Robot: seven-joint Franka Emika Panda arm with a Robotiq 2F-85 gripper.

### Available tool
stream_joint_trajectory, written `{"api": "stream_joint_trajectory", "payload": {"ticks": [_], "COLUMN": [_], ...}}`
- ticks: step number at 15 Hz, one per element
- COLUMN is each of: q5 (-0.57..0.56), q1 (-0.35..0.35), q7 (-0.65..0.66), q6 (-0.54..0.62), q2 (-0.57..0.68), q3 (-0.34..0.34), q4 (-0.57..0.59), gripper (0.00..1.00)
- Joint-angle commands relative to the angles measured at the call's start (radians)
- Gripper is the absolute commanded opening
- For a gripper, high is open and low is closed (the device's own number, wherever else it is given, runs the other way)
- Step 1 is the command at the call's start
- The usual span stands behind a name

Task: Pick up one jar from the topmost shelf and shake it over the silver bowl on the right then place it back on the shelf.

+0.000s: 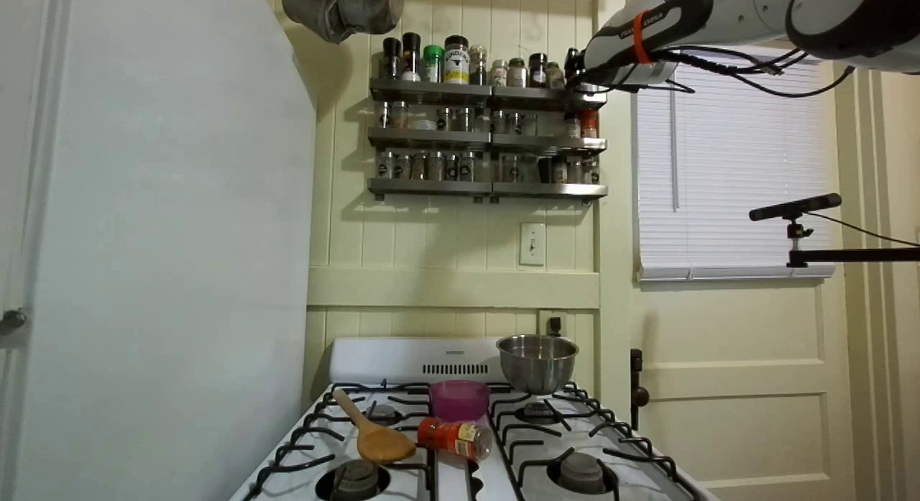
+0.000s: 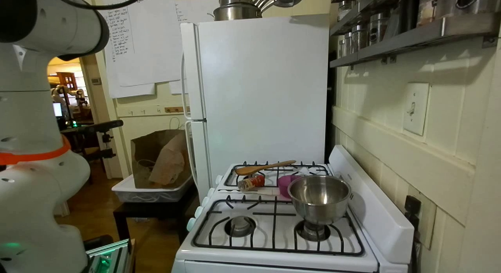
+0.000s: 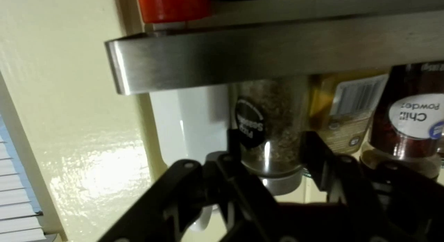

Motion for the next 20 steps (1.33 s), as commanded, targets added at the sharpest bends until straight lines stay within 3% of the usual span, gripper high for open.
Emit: {"api": "stream_joint_trajectory", "payload": {"ticks": [1,15,20], "q5": [0.009,-0.003,-0.091], "q1": [-0.004,0.008,0.009], "q7": [-0.012,-0.004,0.03], "q6": [0.009,0.037,-0.01], "q2": [0.011,-0.004,-0.063], "q3": [0.0,0.01,-0.007], "q4": [0.014,0.089,0.082], "gripper": [0.23,0.23,0.23]}}
